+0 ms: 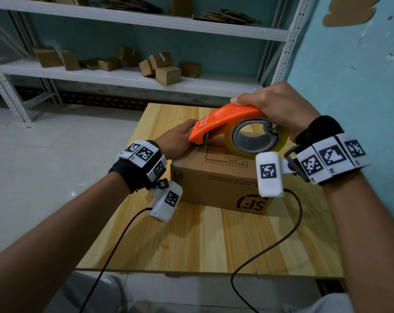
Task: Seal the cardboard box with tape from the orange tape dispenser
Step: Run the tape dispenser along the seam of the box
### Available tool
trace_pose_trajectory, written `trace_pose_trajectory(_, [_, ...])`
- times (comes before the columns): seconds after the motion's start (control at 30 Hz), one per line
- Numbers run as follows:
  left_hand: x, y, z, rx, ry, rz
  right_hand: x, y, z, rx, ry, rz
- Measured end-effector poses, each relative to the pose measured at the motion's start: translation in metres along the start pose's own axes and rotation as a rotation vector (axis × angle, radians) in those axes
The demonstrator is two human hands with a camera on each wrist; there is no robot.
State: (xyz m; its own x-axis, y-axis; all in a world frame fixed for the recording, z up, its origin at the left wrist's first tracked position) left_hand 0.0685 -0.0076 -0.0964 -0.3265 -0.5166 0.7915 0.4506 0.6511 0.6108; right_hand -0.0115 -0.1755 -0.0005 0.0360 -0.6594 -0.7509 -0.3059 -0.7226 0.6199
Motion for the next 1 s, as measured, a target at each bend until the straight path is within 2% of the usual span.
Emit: trace_pose_trajectory(1.0, [0.006,-0.009,-0.003,-0.040,-0.002,0.019,0.005,0.011,0.001,-0.040,0.023,0.044])
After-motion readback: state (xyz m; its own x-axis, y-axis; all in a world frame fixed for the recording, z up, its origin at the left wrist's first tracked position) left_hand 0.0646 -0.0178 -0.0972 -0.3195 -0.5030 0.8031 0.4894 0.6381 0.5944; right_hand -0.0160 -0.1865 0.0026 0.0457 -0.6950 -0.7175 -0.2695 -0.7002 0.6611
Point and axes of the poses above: each hand's wrist, its own z-axis away from the middle knuckle, its own y-axis out of the back of the hand, x = y × z, the point moved 6 cm from there along -z, towards the middle knuckle, and after that the axes turned 1 degree about y, right-handed, at the moved point
